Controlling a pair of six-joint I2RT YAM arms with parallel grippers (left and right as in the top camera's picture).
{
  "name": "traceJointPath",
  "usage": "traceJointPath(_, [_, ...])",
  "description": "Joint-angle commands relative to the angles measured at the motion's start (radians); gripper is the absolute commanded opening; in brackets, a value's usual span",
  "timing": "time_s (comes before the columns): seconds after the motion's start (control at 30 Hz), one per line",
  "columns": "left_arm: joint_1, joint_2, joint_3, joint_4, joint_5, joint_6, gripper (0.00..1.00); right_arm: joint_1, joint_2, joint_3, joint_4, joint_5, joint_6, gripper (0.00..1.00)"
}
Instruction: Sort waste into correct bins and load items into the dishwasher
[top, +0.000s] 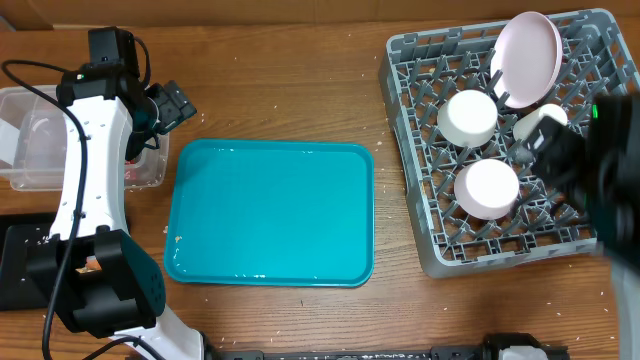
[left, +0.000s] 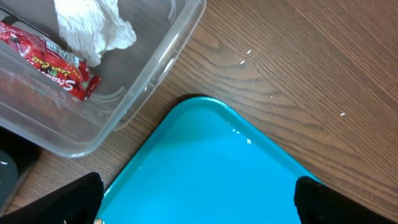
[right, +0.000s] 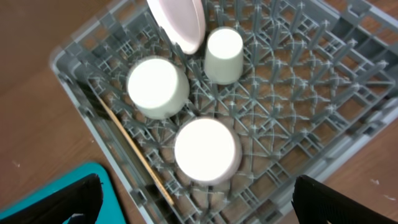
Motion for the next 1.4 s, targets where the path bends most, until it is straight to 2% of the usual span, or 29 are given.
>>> traceJointPath(0.0, [0.003, 0.003, 0.018, 0.0, -0.012, 0.004, 1.0, 0.006, -0.166, -0.189, 0.078, 0.008, 0.076, 1.0])
traceJointPath(0.2, [0.003, 0.003, 0.018, 0.0, -0.012, 0.004, 1.0, 0.006, -0.286, -0.373, 0.127, -0.154, 0.076, 1.0])
traceJointPath(0.63, [0.003, 0.003, 0.018, 0.0, -0.012, 0.004, 1.0, 0.006, -0.199, -0.379, 0.105, -0.153, 0.075, 1.0])
traceJointPath(0.8, [0.003, 0.003, 0.018, 0.0, -0.012, 0.004, 1.0, 0.005, -0.15, -0.38, 0.037, -0.152, 0.075, 1.0])
traceJointPath(0.97, [0.003, 0.003, 0.018, 0.0, -0.012, 0.004, 1.0, 0.006, -0.089, -0.383, 0.078, -0.155, 0.065, 1.0])
traceJointPath(1.07, [0.003, 0.003, 0.018, 0.0, -0.012, 0.004, 1.0, 0.006, -0.094, -0.39, 0.145, -0.208, -0.029, 1.0])
traceJointPath(1.1, [0.003, 0.003, 0.018, 0.0, -0.012, 0.004, 1.0, 0.006, -0.13, -0.394, 0.209, -0.269, -0.132, 1.0])
traceJointPath(1.13, [0.003, 0.003, 0.018, 0.0, -0.012, 0.004, 1.0, 0.006, -0.154, -0.4, 0.235, -0.28, -0.148, 1.0])
traceJointPath(1.37, [0.003, 0.003, 0.018, 0.0, -0.012, 0.004, 1.0, 0.006, -0.387, -0.554, 0.385, -0.283, -0.177, 1.0])
